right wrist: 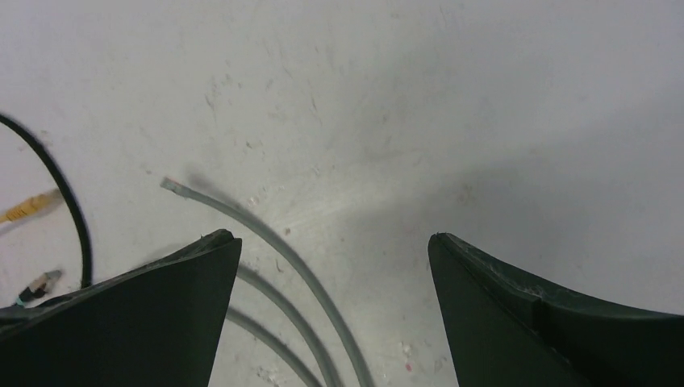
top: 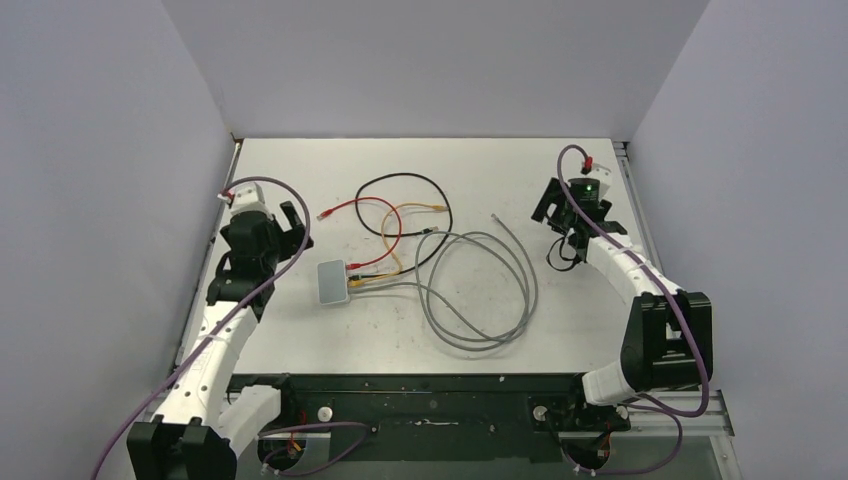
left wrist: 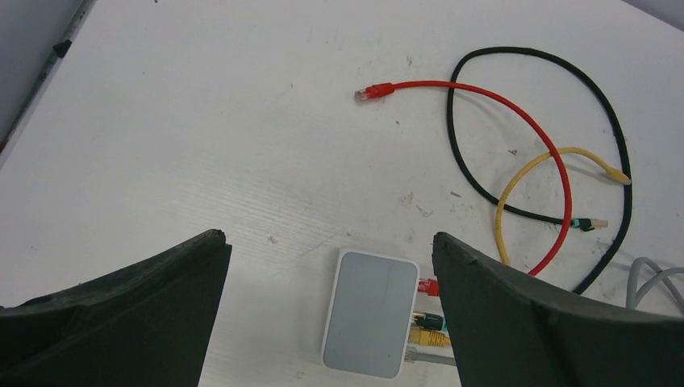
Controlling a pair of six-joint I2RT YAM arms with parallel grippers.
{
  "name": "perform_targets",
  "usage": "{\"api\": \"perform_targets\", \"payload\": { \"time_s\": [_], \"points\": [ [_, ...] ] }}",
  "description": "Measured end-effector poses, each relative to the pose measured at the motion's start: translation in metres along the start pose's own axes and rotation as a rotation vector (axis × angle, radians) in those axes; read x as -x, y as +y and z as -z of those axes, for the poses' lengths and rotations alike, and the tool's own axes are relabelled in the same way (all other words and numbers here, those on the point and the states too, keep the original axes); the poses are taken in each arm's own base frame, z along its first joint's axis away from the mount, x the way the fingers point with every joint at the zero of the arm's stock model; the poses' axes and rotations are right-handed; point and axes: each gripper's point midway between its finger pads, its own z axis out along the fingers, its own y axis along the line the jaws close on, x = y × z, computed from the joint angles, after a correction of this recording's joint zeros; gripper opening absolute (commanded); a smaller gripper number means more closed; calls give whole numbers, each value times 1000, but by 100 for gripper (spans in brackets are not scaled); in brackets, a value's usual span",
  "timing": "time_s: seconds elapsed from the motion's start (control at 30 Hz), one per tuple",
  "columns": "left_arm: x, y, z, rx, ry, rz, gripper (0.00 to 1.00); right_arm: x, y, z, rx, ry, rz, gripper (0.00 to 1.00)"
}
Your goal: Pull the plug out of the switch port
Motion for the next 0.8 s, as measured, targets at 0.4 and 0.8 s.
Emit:
{"api": "perform_targets", "payload": {
  "time_s": [0.4, 0.8],
  "points": [
    [-14, 23, 9, 158, 165, 77, 96, -50, -51, 37, -219, 245, -37, 90],
    [-92, 23, -12, 189, 553, 196, 96, -46, -49, 41, -181, 280, -63, 90]
  ]
}}
